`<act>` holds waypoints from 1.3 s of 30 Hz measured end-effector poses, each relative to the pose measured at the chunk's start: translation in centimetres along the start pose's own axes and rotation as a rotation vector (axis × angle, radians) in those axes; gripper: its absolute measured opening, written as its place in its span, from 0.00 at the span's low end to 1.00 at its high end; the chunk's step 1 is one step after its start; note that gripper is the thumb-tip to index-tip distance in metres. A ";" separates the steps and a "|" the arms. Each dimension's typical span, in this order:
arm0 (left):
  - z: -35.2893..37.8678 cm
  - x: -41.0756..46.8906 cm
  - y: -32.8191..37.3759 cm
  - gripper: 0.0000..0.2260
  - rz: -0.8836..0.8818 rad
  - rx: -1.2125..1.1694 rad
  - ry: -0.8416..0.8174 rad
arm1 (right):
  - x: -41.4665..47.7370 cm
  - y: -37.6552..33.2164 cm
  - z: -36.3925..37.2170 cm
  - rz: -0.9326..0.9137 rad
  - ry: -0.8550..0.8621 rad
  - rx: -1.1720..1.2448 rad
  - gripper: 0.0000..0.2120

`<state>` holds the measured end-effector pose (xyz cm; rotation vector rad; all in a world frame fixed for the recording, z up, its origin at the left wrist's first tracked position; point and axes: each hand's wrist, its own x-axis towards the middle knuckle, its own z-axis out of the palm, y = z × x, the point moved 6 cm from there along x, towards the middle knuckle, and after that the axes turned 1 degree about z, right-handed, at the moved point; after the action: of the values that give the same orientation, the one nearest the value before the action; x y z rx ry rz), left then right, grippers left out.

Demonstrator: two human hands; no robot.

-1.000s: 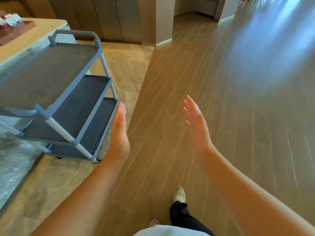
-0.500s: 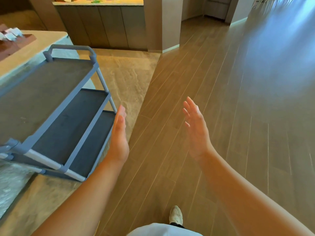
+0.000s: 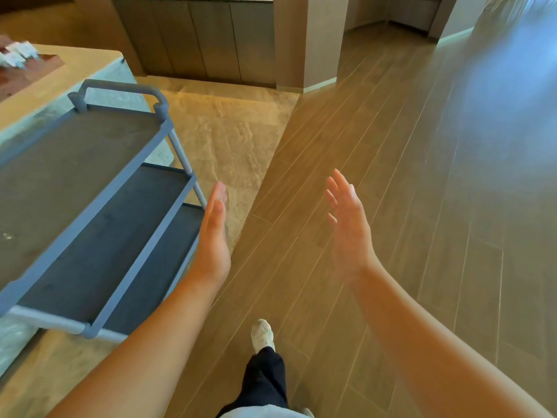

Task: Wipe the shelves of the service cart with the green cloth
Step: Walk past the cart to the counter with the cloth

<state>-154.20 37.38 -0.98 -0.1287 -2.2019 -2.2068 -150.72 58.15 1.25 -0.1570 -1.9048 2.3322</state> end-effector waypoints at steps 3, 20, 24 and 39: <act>-0.1 4.8 -1.1 0.43 -0.005 -0.021 -0.003 | 4.7 0.4 0.8 -0.003 0.004 -0.009 0.29; -4.2 29.9 -1.1 0.43 0.011 -0.085 0.005 | 29.3 -0.5 8.0 -0.011 0.021 -0.059 0.26; -4.0 34.1 -1.9 0.43 0.000 -0.087 0.008 | 33.5 -0.3 7.9 -0.017 0.026 -0.067 0.27; 1.9 54.4 -2.8 0.51 0.026 -0.003 0.101 | 55.3 -0.9 4.5 -0.052 -0.093 -0.045 0.28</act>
<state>-208.48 41.65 0.20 -0.0450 -2.1324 -2.1534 -205.94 62.97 2.99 -0.0039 -1.9796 2.3024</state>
